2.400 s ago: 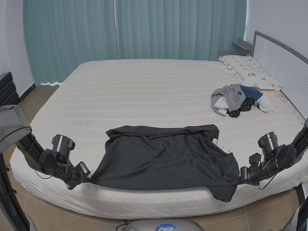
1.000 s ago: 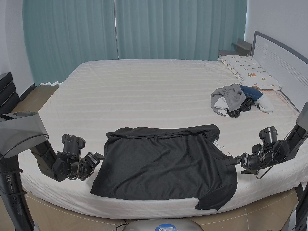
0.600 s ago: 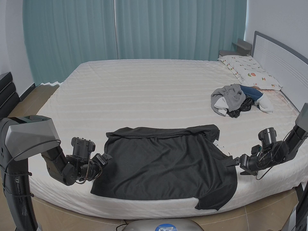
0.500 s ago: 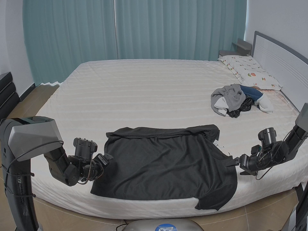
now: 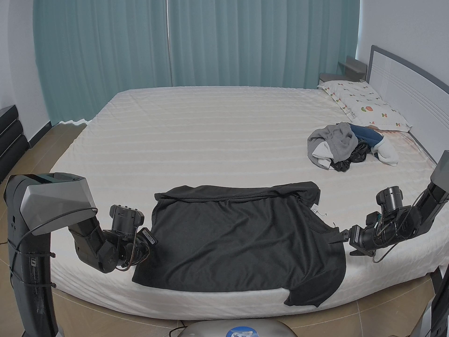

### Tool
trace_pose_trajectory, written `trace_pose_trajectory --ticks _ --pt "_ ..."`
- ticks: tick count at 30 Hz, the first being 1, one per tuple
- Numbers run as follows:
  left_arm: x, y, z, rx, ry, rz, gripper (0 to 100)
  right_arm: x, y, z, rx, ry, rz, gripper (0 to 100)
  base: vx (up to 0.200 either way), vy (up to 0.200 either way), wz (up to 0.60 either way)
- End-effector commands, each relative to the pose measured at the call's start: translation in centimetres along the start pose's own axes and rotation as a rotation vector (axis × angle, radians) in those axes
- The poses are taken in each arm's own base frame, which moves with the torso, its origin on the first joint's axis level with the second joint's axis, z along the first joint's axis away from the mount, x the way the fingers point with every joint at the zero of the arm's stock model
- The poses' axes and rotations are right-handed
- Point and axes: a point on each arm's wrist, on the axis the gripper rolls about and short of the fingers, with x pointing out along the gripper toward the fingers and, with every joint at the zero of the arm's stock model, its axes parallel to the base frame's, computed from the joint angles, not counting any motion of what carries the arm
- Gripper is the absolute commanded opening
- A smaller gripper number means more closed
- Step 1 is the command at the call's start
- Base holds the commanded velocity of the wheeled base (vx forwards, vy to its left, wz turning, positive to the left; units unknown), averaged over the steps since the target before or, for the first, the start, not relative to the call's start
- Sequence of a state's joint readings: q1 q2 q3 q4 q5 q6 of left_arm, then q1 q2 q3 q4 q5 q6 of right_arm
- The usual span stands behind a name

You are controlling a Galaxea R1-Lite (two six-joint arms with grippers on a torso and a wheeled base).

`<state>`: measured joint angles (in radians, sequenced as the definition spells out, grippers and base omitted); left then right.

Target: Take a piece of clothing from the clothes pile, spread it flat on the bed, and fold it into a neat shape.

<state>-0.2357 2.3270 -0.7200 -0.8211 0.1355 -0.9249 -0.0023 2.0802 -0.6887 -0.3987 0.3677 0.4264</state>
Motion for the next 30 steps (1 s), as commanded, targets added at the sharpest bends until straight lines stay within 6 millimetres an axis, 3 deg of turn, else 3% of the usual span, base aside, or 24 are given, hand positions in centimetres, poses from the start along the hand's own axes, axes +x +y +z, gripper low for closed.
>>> trace_pose_trajectory --ticks 1,7,13,30 --pt "0.0 0.8 -0.1 0.004 -0.008 0.039 0 0.0 -0.1 0.0 0.003 -0.001 -0.001 100 0.000 0.000 0.00" --pt "-1.1 3.1 0.3 -0.013 -0.009 0.112 0 0.3 -0.6 0.1 0.014 0.005 -0.011 100 0.000 0.000 0.00" --pt "-1.2 4.2 1.1 -0.017 -0.016 0.144 0 0.9 -1.0 0.1 0.023 0.017 -0.019 100 0.000 0.000 0.00" --pt "-1.0 4.4 1.0 -0.010 -0.014 0.148 0 4.4 -2.0 0.3 0.003 -0.020 -0.032 100 0.000 0.000 0.00"
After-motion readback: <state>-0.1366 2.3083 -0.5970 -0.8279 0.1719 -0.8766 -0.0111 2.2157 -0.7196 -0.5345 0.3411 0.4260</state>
